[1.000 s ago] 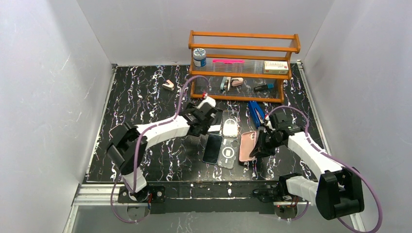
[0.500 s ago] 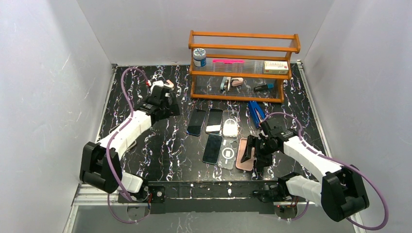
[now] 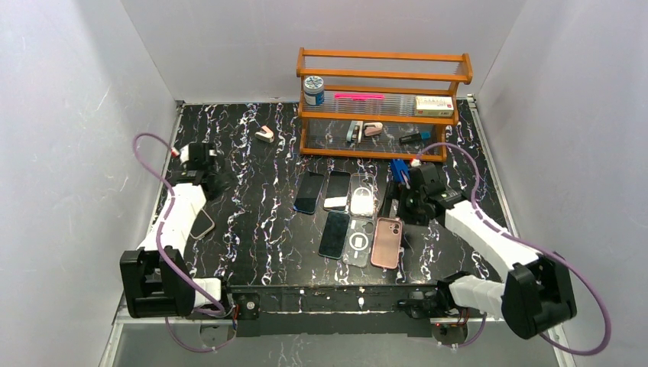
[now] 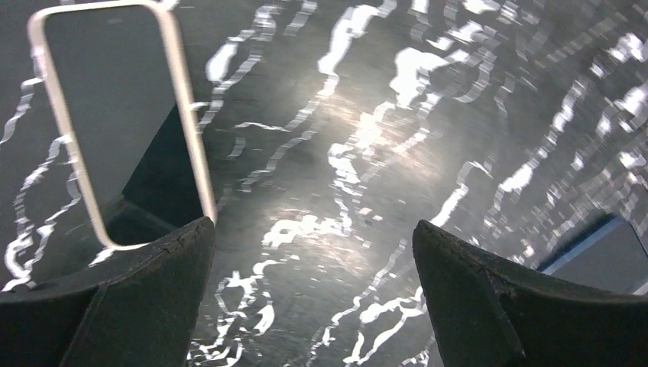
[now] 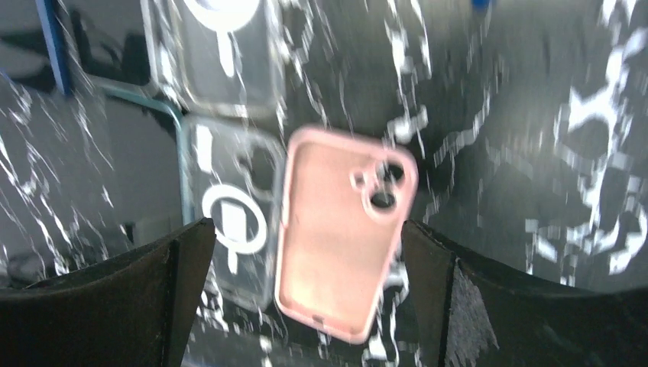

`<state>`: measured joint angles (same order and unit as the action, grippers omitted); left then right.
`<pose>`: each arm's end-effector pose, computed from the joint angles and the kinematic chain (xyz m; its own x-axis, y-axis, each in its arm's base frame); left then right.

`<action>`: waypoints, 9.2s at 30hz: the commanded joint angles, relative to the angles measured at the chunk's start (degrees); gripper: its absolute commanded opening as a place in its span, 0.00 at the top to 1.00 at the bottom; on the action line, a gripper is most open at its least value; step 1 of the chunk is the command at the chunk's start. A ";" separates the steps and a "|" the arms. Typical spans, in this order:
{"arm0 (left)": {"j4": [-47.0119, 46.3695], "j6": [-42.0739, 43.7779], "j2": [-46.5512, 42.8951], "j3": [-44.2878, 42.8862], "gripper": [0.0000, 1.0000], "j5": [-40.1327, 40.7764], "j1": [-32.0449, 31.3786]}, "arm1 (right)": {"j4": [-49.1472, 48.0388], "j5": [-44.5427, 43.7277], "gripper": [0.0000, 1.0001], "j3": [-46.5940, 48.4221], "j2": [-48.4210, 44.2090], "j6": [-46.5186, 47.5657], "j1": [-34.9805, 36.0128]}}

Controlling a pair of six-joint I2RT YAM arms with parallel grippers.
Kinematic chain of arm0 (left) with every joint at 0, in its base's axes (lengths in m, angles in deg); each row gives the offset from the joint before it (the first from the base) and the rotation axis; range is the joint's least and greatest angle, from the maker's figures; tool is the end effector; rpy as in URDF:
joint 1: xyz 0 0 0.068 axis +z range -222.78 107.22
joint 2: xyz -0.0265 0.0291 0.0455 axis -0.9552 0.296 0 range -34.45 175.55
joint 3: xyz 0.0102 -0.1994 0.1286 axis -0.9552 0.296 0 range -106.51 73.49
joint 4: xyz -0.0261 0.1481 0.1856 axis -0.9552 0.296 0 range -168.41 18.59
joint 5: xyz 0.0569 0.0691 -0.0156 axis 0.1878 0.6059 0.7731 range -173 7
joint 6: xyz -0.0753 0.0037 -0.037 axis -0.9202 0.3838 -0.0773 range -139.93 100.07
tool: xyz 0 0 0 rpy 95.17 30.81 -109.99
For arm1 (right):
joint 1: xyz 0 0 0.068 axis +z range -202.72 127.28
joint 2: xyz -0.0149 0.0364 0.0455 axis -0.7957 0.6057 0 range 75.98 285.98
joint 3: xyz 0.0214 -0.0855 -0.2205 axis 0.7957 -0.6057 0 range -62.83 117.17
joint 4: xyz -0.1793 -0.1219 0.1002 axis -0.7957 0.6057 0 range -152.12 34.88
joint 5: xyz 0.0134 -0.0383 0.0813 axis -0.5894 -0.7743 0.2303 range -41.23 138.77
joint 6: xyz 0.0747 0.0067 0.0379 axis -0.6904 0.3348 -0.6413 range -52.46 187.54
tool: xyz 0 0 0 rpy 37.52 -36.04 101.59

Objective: Take the phone out of the phone case
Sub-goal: Place the phone case at the center of the board, then pick up the phone at the center of the board, then remove the phone case from the phone.

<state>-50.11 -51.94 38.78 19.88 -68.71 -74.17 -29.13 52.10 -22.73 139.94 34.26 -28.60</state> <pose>0.2801 0.0114 0.2057 -0.5540 -0.5004 -0.6654 -0.5136 0.8344 -0.2000 0.2053 0.0967 0.1598 -0.8786 0.2067 -0.4304 0.0540 0.9386 0.3406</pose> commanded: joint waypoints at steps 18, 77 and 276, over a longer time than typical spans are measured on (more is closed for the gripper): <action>0.71 -0.41 -1.25 5.70 0.02 5.27 19.05 | -45.16 -10.14 0.01 9.74 32.86 1.84 -8.83; -8.94 -3.44 24.77 5.59 0.52 -18.95 -1.74 | -49.30 21.31 0.01 -5.75 3.41 6.22 -2.17; -59.15 -17.62 -16.54 14.27 1.00 -59.47 -25.28 | -74.41 54.78 0.47 -2.72 7.14 18.16 16.17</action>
<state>-104.43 -68.33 22.56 35.53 -125.83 -99.24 -100.07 104.28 -28.28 147.05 52.71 -12.25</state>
